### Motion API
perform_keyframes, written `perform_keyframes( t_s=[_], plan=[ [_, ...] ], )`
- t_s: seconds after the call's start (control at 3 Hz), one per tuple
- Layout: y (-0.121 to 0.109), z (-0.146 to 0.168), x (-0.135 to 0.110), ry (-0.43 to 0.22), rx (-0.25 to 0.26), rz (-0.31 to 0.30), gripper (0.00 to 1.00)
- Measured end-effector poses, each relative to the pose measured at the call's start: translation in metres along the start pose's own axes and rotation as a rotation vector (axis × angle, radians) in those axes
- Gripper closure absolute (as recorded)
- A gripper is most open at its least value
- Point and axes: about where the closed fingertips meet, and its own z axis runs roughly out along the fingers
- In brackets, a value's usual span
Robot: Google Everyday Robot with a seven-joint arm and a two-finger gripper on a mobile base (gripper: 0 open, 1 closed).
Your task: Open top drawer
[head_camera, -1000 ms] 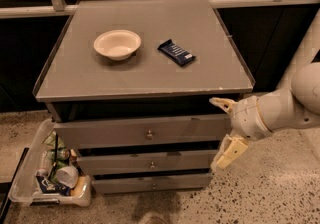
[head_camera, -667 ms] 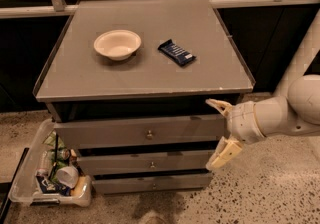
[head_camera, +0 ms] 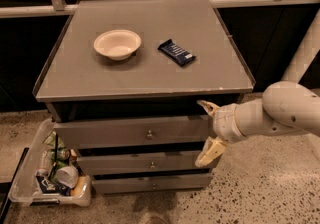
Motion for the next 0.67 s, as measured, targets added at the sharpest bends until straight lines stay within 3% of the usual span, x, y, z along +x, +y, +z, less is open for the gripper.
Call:
perform_keyframes(
  t_s=[0.33,0.67],
  plan=[
    [-0.011,0.018,0.017,0.123,0.037,-0.001,0.0],
    [-0.015,0.027,0.039,0.213,0.067,0.039,0.0]
  ],
)
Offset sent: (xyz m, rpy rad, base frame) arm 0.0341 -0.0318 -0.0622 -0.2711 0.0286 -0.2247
